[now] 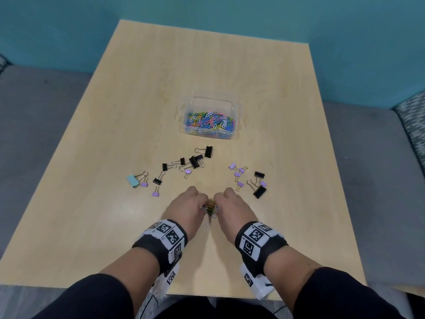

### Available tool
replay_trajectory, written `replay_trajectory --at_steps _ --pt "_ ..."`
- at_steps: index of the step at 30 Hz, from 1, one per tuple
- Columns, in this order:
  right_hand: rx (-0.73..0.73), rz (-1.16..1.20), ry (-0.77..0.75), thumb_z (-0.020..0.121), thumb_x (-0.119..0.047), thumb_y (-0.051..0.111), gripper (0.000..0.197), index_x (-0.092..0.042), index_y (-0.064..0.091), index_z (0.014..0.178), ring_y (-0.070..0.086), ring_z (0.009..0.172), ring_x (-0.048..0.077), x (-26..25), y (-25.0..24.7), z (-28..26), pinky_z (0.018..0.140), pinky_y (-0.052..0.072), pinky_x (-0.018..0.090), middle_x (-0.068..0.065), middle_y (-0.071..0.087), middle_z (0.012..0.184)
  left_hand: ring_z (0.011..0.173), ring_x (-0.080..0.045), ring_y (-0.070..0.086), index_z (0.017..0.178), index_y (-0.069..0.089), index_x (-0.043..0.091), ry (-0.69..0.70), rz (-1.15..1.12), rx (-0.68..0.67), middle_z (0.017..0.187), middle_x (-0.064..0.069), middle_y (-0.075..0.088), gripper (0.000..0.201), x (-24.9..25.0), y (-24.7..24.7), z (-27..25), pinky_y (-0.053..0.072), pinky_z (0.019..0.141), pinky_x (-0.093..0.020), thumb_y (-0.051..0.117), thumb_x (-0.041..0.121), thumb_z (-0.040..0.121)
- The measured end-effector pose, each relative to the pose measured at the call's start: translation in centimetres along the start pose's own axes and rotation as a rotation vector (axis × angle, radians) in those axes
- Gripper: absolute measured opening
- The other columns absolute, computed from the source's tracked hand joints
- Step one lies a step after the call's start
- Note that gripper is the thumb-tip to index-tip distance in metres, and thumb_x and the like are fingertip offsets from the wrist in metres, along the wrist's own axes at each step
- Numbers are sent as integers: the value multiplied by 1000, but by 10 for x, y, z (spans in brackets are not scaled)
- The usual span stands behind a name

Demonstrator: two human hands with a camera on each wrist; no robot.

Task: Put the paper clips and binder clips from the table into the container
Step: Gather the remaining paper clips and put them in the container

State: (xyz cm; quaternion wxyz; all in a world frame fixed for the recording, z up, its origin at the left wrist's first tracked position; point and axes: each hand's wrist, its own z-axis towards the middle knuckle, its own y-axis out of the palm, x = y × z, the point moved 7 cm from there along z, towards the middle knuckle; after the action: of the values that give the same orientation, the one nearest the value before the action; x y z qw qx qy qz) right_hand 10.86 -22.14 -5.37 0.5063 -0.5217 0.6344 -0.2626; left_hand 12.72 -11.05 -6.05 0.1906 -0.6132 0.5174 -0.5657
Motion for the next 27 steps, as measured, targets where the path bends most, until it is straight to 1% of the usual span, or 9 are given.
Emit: replay_trajectory --at_steps 3,5,8,11,13,18,20,24,27 --pt "-27 8 8 85 -1 52 20 -17 45 94 37 72 19 0 -2 4 60 27 29 -1 33 94 69 -21 47 86 56 18 -15 40 -29 90 1 44 4 1 0 3 44 61 -33 54 14 87" --pt "-48 16 22 85 -1 53 19 -17 45 92 38 70 20 1 -4 6 60 28 29 -1 34 93 66 -20 46 78 47 23 -39 61 -53 88 3 42 14 1 1 6 43 60 -33 54 14 86" --pt "-87 45 70 87 -4 51 17 -17 42 85 43 70 22 3 -6 10 60 32 31 0 39 91 62 -18 45 78 42 23 -55 115 -89 87 2 42 19 2 2 8 39 57 -32 52 9 86" --pt "-110 71 100 86 -4 49 14 -16 43 82 47 70 23 4 -8 14 61 39 34 2 42 90 53 -12 33 79 36 23 -30 183 -108 83 3 34 24 7 2 8 30 52 -28 51 5 86" --pt "-127 79 106 86 -5 48 13 -16 43 81 45 68 23 4 -8 15 59 37 33 2 41 88 53 -12 31 80 34 24 -18 189 -121 81 4 31 27 8 3 8 28 53 -27 53 5 85" --pt "-152 0 27 86 -6 48 17 -19 37 82 37 67 22 0 -8 17 47 21 26 0 35 85 62 -20 48 77 35 25 -36 130 -141 79 5 36 24 1 5 10 40 57 -32 50 9 88" --pt "-166 -9 -3 85 -6 48 17 -19 37 82 39 69 24 0 -8 16 47 22 26 -1 35 84 67 -21 51 75 38 24 -62 53 -140 78 5 42 22 0 0 11 43 62 -32 49 12 90" --pt "-169 279 135 81 -13 52 6 -18 49 78 54 68 20 20 -14 14 58 43 31 -2 55 79 62 -15 57 73 52 20 -201 -314 -134 70 3 60 15 -11 -15 9 50 62 -35 60 19 85" --pt "-170 687 315 76 -9 59 10 -17 54 72 51 47 15 33 -28 24 43 40 22 -4 55 57 46 -16 55 71 55 12 -307 -683 -119 56 -2 58 16 -16 -41 17 49 48 -31 65 8 83"
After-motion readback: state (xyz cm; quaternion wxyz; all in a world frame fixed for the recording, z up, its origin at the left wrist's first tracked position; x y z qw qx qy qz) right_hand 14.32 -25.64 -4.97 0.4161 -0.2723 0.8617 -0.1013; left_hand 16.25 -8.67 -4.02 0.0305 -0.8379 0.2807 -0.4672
